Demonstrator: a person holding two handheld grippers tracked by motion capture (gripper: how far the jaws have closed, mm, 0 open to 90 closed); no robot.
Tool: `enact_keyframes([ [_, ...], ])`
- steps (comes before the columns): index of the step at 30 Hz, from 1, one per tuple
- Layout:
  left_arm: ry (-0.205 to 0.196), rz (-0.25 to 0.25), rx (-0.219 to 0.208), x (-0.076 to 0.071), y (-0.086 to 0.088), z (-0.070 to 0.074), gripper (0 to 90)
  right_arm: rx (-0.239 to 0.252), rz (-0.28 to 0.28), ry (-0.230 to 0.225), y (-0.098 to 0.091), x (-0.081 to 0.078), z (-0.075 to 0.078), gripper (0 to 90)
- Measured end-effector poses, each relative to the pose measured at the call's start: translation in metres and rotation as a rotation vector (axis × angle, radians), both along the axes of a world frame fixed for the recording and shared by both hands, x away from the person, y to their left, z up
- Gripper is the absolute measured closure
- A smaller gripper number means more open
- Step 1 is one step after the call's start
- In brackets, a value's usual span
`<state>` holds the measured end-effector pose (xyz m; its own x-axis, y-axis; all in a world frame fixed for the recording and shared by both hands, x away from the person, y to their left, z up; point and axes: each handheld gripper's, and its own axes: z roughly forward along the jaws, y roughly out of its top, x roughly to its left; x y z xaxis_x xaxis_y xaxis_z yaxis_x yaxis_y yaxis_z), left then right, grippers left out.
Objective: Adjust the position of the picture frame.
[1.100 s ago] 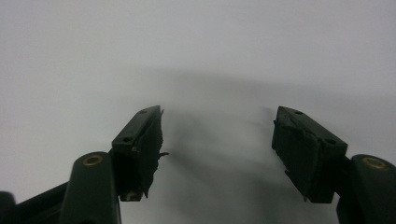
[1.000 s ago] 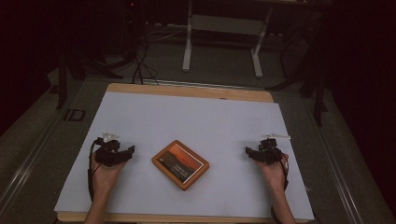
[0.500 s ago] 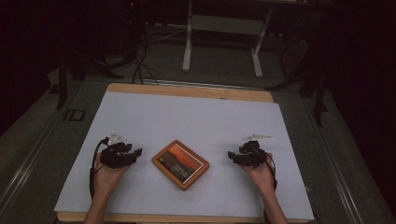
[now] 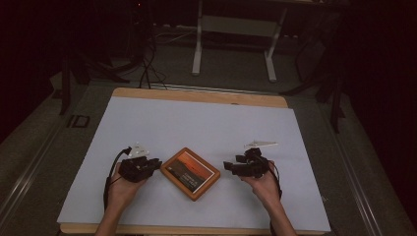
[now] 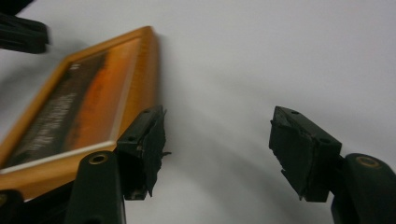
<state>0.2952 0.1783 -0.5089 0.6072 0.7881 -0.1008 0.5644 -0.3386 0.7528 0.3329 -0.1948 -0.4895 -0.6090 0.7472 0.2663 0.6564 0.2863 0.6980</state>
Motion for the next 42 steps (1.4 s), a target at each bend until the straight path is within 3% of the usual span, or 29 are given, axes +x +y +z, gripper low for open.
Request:
enact_keyframes([
  [3,0.004,-0.032,-0.003,0.000,-0.007,-0.001,87.2,0.022,0.024,0.010,0.008,-0.002,0.003,34.2],
  [11,0.009,-0.084,0.023,-0.001,-0.019,-0.005,88.4,0.057,0.100,0.053,0.029,-0.006,0.005,33.9],
  [17,0.005,-0.082,0.029,-0.003,-0.022,-0.006,88.8,0.070,0.131,0.120,0.043,-0.008,-0.006,33.7],
  [20,0.009,-0.079,0.025,-0.003,-0.023,-0.006,89.0,0.054,0.140,0.144,0.047,-0.009,-0.012,32.4],
  [26,0.028,-0.075,0.048,-0.003,-0.025,-0.007,89.3,0.100,0.154,0.199,0.049,-0.012,-0.017,32.2],
  [34,0.048,-0.074,0.032,-0.006,-0.021,-0.007,89.3,0.148,0.152,0.269,0.051,-0.012,-0.021,33.6],
  [42,0.049,-0.077,0.028,-0.007,-0.019,-0.008,89.4,0.157,0.122,0.299,0.051,-0.013,-0.019,40.4],
])
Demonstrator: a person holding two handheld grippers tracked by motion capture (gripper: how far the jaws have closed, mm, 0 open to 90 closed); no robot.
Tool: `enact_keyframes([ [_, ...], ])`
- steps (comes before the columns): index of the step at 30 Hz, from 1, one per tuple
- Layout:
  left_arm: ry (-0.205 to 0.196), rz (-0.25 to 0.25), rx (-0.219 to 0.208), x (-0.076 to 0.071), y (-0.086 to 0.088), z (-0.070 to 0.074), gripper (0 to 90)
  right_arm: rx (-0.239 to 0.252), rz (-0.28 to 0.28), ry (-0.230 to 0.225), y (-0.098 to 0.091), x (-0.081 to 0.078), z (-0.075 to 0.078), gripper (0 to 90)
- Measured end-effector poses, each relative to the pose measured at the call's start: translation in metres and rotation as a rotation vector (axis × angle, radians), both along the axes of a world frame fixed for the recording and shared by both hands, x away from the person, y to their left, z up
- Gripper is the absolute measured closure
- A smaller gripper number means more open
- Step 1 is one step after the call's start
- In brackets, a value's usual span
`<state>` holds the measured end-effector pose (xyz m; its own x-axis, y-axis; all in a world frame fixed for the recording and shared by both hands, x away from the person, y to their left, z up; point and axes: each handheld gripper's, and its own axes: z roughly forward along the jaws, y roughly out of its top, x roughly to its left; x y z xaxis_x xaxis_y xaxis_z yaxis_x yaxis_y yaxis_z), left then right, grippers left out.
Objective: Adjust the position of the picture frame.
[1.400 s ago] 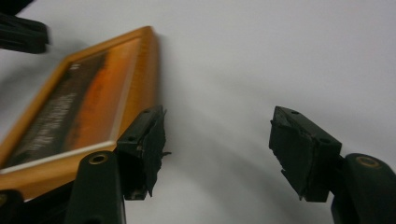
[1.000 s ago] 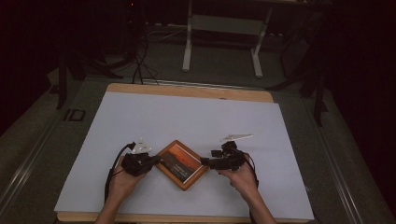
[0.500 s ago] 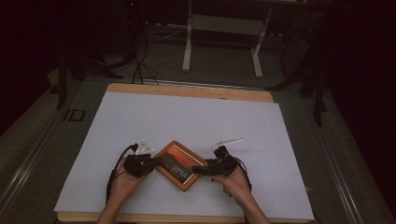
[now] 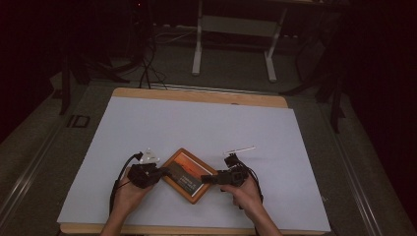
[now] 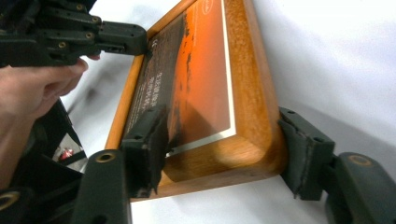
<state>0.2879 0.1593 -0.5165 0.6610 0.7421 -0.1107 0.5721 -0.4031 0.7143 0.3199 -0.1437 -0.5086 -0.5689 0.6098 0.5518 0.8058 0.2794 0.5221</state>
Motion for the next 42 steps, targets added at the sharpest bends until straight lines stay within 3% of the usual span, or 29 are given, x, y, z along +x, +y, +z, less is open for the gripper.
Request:
enact_keyframes([
  [12,0.040,-0.028,-0.041,-0.002,0.010,-0.002,89.1,0.105,-0.016,0.006,-0.008,-0.002,0.009,65.8],
  [15,0.047,-0.026,-0.036,-0.001,0.014,-0.001,88.8,0.089,0.014,-0.028,-0.005,-0.002,0.015,66.9],
  [17,0.051,-0.039,-0.071,0.000,0.017,0.001,87.9,0.088,0.028,-0.045,-0.003,-0.001,0.019,67.3],
  [20,0.026,-0.049,-0.118,0.000,0.025,0.006,81.9,0.068,0.051,-0.076,0.000,0.001,0.025,67.3],
  [27,-0.064,0.006,-0.125,0.007,0.042,0.016,59.5,0.025,0.109,-0.141,0.005,0.005,0.034,67.4],
  [30,-0.025,-0.019,-0.137,0.018,0.047,0.013,43.5,0.018,0.135,-0.164,0.006,0.008,0.036,67.4],
  [32,0.022,-0.066,-0.161,0.027,0.048,0.009,36.7,0.012,0.155,-0.184,0.007,0.010,0.038,67.4],
  [33,0.030,-0.075,-0.153,0.030,0.047,0.007,34.7,0.009,0.165,-0.191,0.008,0.010,0.039,67.4],
  [36,0.042,-0.114,-0.160,0.039,0.045,0.002,33.6,0.001,0.194,-0.219,0.009,0.014,0.041,67.5],
  [38,0.032,-0.138,-0.150,0.043,0.042,0.002,35.6,-0.001,0.211,-0.234,0.011,0.015,0.043,67.5],
  [42,-0.004,-0.173,-0.172,0.045,0.039,0.008,40.6,-0.024,0.252,-0.275,0.014,0.016,0.049,67.5],
])
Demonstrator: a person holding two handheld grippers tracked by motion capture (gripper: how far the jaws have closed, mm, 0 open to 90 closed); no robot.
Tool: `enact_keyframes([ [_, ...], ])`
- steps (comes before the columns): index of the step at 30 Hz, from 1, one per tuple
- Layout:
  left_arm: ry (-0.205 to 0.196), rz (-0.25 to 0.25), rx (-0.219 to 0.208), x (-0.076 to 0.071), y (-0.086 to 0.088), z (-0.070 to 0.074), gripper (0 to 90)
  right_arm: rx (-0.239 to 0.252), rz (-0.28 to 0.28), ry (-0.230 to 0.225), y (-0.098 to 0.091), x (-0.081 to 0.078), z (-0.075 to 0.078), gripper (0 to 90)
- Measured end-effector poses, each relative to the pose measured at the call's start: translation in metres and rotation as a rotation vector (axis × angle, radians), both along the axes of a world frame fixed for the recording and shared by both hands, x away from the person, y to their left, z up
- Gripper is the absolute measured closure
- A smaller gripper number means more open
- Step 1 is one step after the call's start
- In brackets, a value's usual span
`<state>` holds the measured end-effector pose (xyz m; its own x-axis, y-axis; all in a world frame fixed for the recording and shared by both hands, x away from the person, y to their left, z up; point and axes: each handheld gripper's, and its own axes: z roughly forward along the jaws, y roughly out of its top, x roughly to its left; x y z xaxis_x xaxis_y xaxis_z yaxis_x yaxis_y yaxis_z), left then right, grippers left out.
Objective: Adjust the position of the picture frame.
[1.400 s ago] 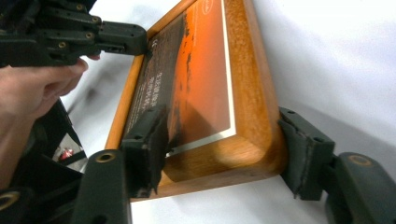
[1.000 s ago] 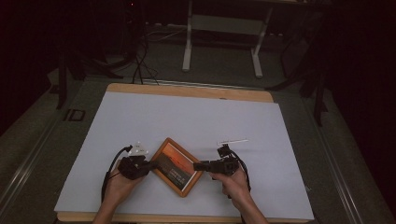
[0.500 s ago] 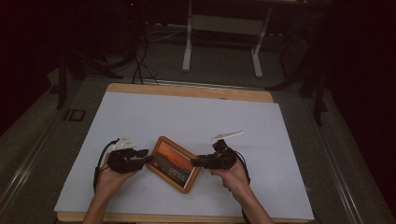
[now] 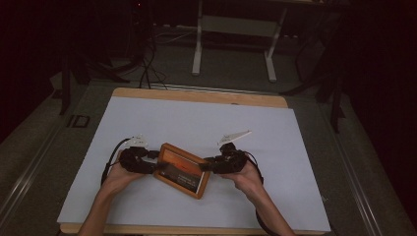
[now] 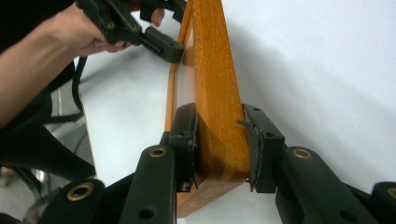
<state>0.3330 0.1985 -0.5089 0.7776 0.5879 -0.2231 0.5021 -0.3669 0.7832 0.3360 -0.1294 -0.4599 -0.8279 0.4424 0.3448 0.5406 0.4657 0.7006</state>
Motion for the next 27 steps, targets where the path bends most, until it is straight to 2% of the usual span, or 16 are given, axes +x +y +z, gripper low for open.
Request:
enact_keyframes([
  [4,-0.027,-0.024,-0.005,-0.001,-0.002,0.006,48.2,-0.016,0.034,-0.038,0.003,0.001,0.004,67.6],
  [7,-0.036,-0.014,0.001,-0.002,-0.001,0.008,49.0,-0.025,0.049,-0.048,0.004,0.002,0.006,67.7],
  [11,-0.041,0.009,-0.006,-0.003,0.003,0.011,56.0,-0.027,0.068,-0.052,0.004,0.005,0.006,67.8],
  [14,-0.040,0.016,0.003,-0.004,0.003,0.013,56.5,-0.026,0.089,-0.066,0.004,0.008,0.007,67.8],
  [22,-0.066,0.022,0.003,-0.007,-0.001,0.020,58.5,-0.016,0.168,-0.152,0.000,0.012,0.017,68.9],
  [27,-0.078,-0.010,-0.038,-0.005,0.001,0.020,58.0,-0.014,0.206,-0.209,-0.003,0.012,0.021,69.2],
])
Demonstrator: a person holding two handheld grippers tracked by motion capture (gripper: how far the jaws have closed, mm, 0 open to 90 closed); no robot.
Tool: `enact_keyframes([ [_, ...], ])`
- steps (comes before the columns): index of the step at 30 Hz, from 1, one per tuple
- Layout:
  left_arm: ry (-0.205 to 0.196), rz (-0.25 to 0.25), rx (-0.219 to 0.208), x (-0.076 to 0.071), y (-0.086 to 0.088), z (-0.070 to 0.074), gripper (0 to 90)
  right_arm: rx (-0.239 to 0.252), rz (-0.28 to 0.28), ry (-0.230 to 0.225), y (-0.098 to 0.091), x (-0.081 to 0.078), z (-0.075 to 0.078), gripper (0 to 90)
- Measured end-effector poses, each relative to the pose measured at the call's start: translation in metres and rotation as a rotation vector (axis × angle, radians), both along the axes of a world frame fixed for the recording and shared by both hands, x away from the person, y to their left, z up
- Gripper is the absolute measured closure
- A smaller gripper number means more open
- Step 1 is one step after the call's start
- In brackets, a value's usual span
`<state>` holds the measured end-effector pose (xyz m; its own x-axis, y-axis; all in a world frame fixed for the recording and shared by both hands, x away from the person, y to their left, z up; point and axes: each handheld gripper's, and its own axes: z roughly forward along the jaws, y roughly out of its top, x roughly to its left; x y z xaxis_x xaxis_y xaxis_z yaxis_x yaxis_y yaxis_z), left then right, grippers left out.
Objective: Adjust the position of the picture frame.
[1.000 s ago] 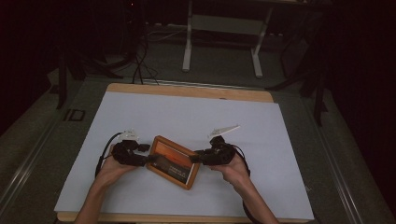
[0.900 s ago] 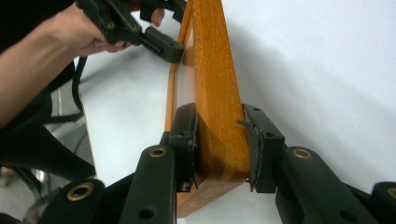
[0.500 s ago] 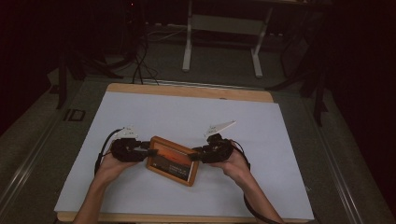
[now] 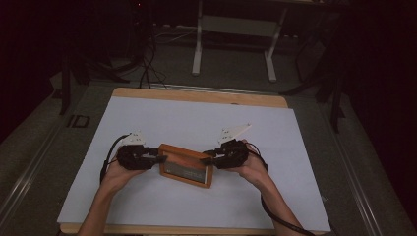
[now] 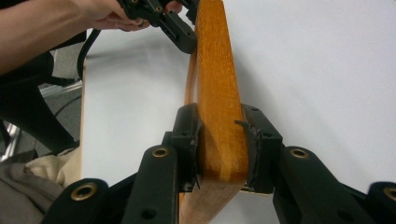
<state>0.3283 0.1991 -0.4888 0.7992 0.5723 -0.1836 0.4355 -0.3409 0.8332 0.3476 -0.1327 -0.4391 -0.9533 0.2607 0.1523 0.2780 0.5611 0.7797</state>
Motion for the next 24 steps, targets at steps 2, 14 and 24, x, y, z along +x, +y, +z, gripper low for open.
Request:
enact_keyframes([
  [2,-0.030,0.002,0.002,-0.001,-0.003,0.004,53.8,0.011,0.011,-0.012,-0.001,0.000,-0.001,69.3],
  [14,-0.116,-0.079,0.191,0.000,-0.035,0.029,35.8,-0.029,0.071,-0.100,-0.002,-0.005,-0.003,69.2],
  [24,-0.141,-0.093,0.150,-0.005,-0.029,0.041,33.5,-0.043,0.093,-0.122,0.002,-0.004,0.007,69.3],
])
